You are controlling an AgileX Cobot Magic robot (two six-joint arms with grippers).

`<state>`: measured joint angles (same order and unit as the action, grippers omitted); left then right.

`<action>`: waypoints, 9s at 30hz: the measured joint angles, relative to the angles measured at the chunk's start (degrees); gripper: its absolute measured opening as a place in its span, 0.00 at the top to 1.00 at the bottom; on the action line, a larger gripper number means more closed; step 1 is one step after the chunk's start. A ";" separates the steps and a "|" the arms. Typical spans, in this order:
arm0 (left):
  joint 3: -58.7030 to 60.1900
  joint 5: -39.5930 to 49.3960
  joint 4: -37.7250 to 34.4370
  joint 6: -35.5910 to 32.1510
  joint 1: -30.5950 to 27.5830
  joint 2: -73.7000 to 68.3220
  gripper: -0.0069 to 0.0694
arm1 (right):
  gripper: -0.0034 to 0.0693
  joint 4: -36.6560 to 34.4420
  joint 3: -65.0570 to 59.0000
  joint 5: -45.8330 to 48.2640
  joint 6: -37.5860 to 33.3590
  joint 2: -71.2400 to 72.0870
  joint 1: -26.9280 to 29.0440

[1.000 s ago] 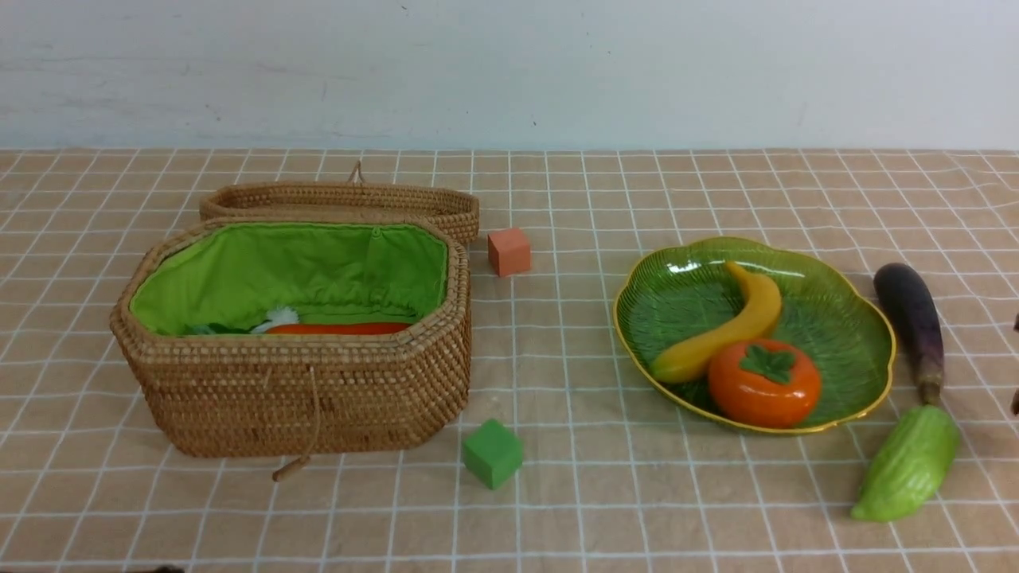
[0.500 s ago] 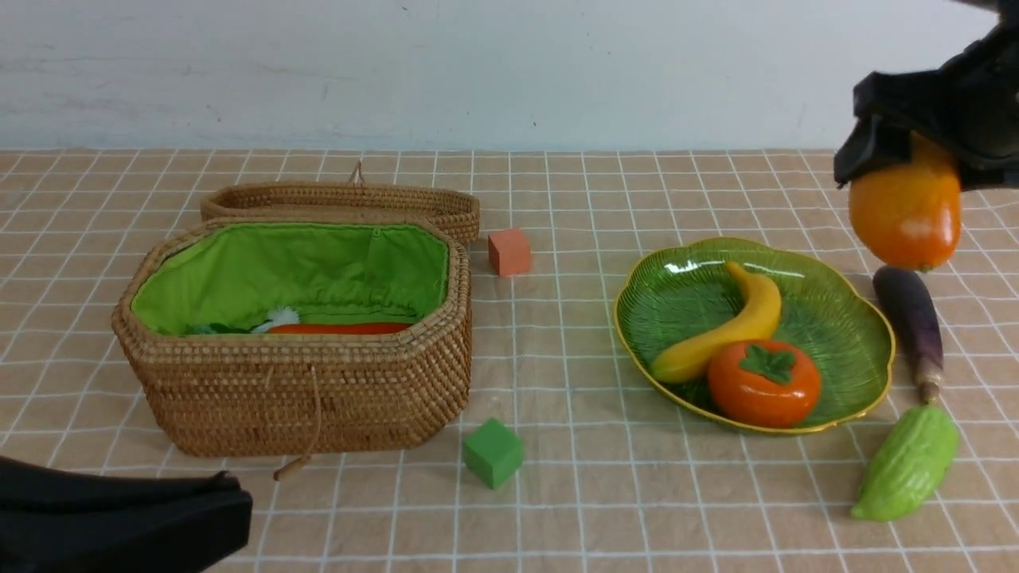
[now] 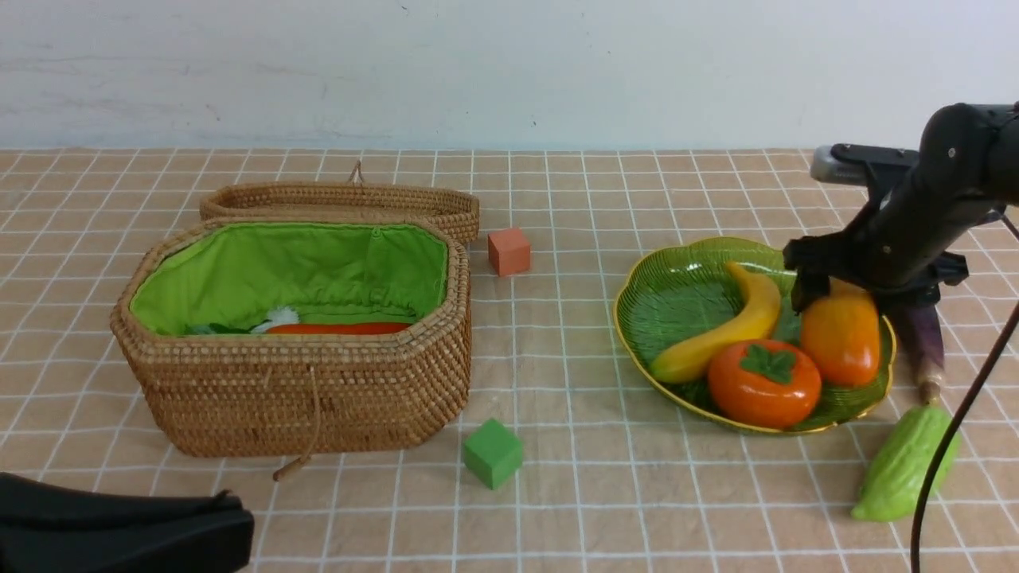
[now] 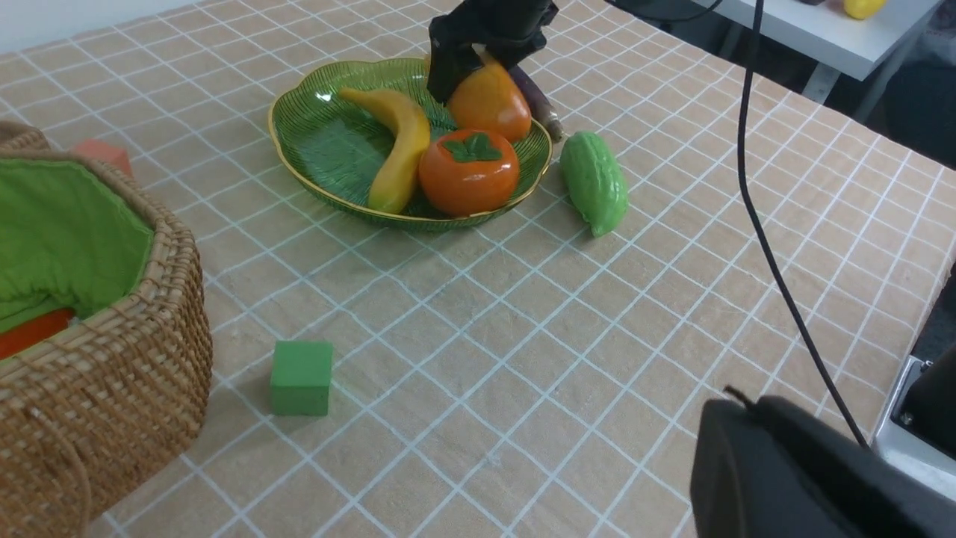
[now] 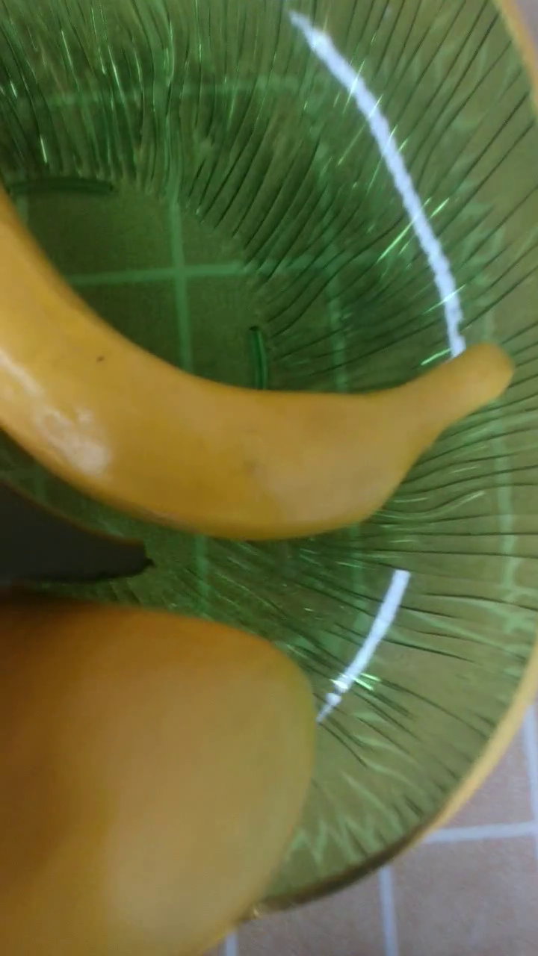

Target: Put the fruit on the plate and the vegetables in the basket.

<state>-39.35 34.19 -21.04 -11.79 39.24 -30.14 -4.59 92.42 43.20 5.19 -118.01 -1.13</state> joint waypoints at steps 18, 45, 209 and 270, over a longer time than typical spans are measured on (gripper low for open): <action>0.00 -1.99 -0.24 -0.08 0.00 0.00 0.91 | 0.14 8.05 2.14 6.85 1.40 5.15 10.11; 0.00 -4.00 -1.48 -0.19 0.00 0.00 0.90 | 0.48 -0.27 2.74 5.97 -8.45 -6.86 12.58; 30.34 -16.91 34.40 38.73 0.00 25.89 0.88 | 0.92 18.01 -60.28 7.19 29.09 101.05 -37.18; 30.40 -17.26 34.70 37.84 -3.01 25.89 0.86 | 0.96 3.33 -93.66 -22.24 -6.33 118.57 0.46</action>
<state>-8.96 16.92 13.66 26.05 36.23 -4.25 -1.26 -1.24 20.96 -1.14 0.55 -0.67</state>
